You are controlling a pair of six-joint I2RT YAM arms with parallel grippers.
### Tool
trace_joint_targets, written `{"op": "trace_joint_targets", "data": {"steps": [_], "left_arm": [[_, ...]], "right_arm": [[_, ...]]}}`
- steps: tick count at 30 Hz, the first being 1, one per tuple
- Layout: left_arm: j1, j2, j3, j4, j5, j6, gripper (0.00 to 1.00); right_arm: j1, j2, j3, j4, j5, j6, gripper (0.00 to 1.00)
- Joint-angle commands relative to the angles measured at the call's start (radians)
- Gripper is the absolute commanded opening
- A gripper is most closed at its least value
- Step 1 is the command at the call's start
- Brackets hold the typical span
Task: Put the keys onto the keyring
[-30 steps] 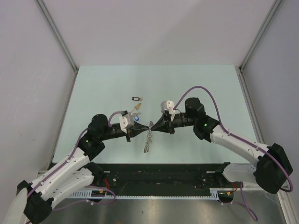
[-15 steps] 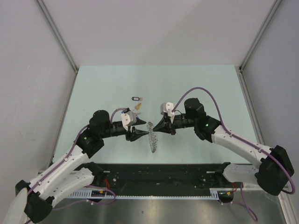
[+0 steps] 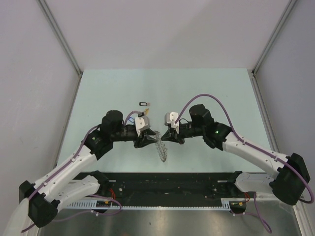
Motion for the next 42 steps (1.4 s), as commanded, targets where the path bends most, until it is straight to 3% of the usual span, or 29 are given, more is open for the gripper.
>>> {"op": "trace_joint_targets", "data": {"steps": [1,6,20,26,29,33,37,42], "left_arm": [[-0.021,0.006,0.041,-0.021,0.046,0.049,0.41],[-0.042,0.018,0.038,-0.005,0.032,0.049,0.32],[-0.058,0.058,0.061,-0.036,-0.020,0.072,0.21],[-0.059,0.055,0.061,-0.056,-0.037,0.084,0.11],[-0.059,0.057,0.061,-0.067,-0.046,0.085,0.00],[-0.059,0.061,0.058,-0.067,-0.056,0.081,0.00],[-0.059,0.020,0.021,-0.010,-0.102,0.026,0.00],[-0.056,-0.066,-0.074,0.102,-0.177,-0.059,0.00]], "right_arm": [[0.009,-0.019,0.062,0.011,0.017,-0.024,0.00],[0.019,-0.011,0.068,0.009,0.022,-0.025,0.00],[0.034,0.000,0.082,-0.002,0.029,-0.032,0.00],[0.039,0.000,0.087,-0.008,0.031,-0.033,0.00],[0.039,0.000,0.090,-0.006,0.028,-0.032,0.00],[0.040,-0.002,0.093,-0.002,0.028,-0.024,0.00],[0.037,-0.003,0.093,0.024,0.052,0.025,0.26],[-0.016,0.000,0.093,0.136,0.094,0.172,0.40]]}}
